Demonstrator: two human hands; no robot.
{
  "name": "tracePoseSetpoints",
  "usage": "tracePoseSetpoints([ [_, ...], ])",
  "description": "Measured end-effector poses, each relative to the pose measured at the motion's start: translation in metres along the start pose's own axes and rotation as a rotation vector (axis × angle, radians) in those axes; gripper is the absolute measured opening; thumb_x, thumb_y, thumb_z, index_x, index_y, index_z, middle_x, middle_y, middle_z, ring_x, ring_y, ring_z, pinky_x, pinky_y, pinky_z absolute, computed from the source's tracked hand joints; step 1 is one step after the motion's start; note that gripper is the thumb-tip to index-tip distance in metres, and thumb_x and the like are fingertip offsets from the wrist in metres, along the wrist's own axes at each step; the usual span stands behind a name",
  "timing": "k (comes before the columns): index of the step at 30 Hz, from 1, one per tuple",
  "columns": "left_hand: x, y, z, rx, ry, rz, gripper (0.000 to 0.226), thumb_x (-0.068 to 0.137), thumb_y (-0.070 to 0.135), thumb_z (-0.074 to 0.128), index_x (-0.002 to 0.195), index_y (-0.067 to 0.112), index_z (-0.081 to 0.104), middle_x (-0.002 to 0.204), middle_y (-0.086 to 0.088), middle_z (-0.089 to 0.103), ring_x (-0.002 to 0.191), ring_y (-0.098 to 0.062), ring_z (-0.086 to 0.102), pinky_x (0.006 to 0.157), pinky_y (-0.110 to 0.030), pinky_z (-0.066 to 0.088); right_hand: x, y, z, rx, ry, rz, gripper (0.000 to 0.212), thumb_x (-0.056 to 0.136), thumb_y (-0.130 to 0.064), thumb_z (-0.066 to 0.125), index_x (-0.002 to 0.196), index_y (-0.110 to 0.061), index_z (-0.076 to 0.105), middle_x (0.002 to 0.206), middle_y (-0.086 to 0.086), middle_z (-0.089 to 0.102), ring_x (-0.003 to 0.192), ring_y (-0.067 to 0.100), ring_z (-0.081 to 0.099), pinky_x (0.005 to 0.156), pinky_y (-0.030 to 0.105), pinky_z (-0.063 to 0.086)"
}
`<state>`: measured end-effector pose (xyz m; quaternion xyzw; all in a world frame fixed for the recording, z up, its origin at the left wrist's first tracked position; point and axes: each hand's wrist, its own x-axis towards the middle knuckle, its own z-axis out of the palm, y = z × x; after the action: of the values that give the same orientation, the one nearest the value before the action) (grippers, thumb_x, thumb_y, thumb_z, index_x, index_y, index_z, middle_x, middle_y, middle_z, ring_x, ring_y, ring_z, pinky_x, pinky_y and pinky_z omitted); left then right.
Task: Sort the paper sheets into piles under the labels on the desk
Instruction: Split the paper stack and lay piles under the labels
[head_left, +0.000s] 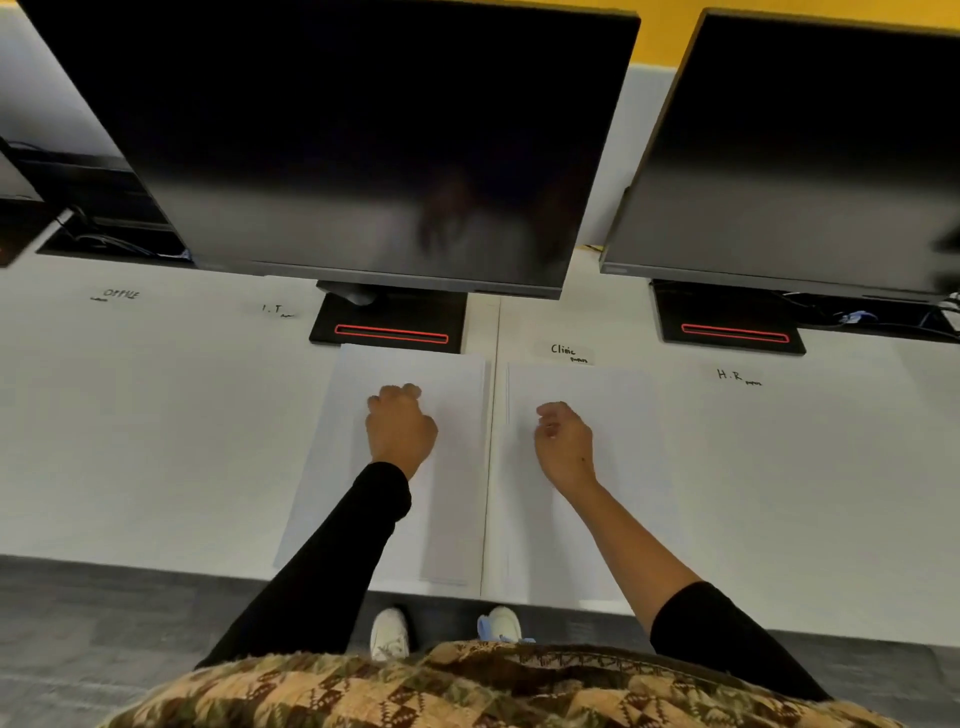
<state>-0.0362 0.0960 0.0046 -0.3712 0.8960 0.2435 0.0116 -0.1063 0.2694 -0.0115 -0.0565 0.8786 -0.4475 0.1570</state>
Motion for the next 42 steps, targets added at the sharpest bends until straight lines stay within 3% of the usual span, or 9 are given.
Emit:
tracePoseSetpoints([
  [2,0.006,-0.019,-0.009,0.074,-0.016,-0.062,0.049,0.088,0.012,0.05,0.136,0.009,0.041,0.135,-0.017,0.044,0.124,-0.032,0.04,0.101,-0.038,0.04,-0.004,-0.014,0.017,0.019,-0.121,0.006,0.027,0.092,0.002,0.044,0.116,-0.004,0.057,0.099,0.005,0.053,0.091,0.015,0.051,0.073,0.014,0.042],
  [4,0.011,-0.036,-0.017,0.13,-0.056,-0.129,0.052,0.087,0.015,0.051,0.137,0.006,0.037,0.135,-0.019,0.042,0.124,-0.035,0.038,0.103,-0.041,0.038,-0.008,-0.027,0.032,-0.007,-0.233,0.013,0.031,0.093,0.0,0.045,0.122,-0.005,0.054,0.108,0.008,0.054,0.095,0.015,0.051,0.072,0.012,0.044],
  [8,0.013,-0.057,-0.026,0.138,-0.16,-0.238,0.05,0.087,0.016,0.051,0.132,0.004,0.034,0.132,-0.02,0.04,0.123,-0.035,0.038,0.101,-0.043,0.038,-0.017,-0.045,0.055,-0.066,-0.316,0.045,0.051,0.094,-0.004,0.046,0.142,-0.012,0.032,0.14,0.013,0.043,0.127,0.027,0.045,0.101,0.027,0.039],
  [12,0.016,-0.065,-0.027,0.087,-0.257,-0.211,0.054,0.089,0.015,0.048,0.136,0.0,0.026,0.134,-0.023,0.038,0.125,-0.037,0.036,0.101,-0.04,0.037,-0.021,-0.048,0.067,-0.088,-0.331,0.093,0.06,0.094,-0.009,0.049,0.147,-0.014,0.02,0.145,0.011,0.039,0.13,0.028,0.043,0.104,0.03,0.038],
  [20,0.021,-0.068,-0.033,-0.037,-0.291,-0.228,0.056,0.09,0.016,0.048,0.14,0.006,0.025,0.137,-0.022,0.036,0.128,-0.037,0.032,0.103,-0.041,0.034,-0.026,-0.06,0.077,-0.112,-0.211,0.109,0.061,0.093,-0.008,0.049,0.147,-0.016,0.021,0.141,0.012,0.043,0.126,0.029,0.047,0.101,0.033,0.043],
  [32,0.019,-0.076,-0.039,-0.161,-0.296,-0.19,0.056,0.089,0.014,0.05,0.14,0.006,0.029,0.135,-0.02,0.04,0.127,-0.036,0.034,0.104,-0.036,0.032,-0.03,-0.062,0.084,-0.084,-0.103,0.19,0.06,0.09,-0.004,0.049,0.144,-0.016,0.024,0.126,0.015,0.054,0.11,0.03,0.057,0.077,0.026,0.046],
  [34,0.02,-0.076,-0.038,-0.184,-0.301,-0.192,0.057,0.089,0.016,0.051,0.141,0.007,0.029,0.136,-0.02,0.039,0.127,-0.035,0.034,0.104,-0.036,0.033,-0.032,-0.065,0.085,-0.106,-0.09,0.175,0.061,0.09,-0.004,0.051,0.143,-0.016,0.025,0.125,0.014,0.054,0.11,0.029,0.057,0.079,0.027,0.048],
  [38,0.02,-0.078,-0.038,-0.224,-0.318,-0.198,0.061,0.088,0.018,0.053,0.142,0.01,0.027,0.137,-0.019,0.038,0.128,-0.035,0.032,0.105,-0.037,0.032,-0.033,-0.065,0.087,-0.066,0.02,0.128,0.06,0.088,0.001,0.053,0.142,-0.013,0.029,0.131,0.014,0.049,0.12,0.028,0.05,0.099,0.036,0.045],
  [42,0.024,-0.081,-0.039,-0.289,-0.328,-0.228,0.069,0.085,0.016,0.058,0.144,0.01,0.022,0.139,-0.019,0.035,0.13,-0.036,0.03,0.106,-0.04,0.033,-0.029,-0.068,0.091,-0.002,-0.029,0.139,0.045,0.094,-0.002,0.047,0.138,-0.001,0.038,0.114,0.01,0.053,0.106,0.022,0.053,0.093,0.026,0.043],
])
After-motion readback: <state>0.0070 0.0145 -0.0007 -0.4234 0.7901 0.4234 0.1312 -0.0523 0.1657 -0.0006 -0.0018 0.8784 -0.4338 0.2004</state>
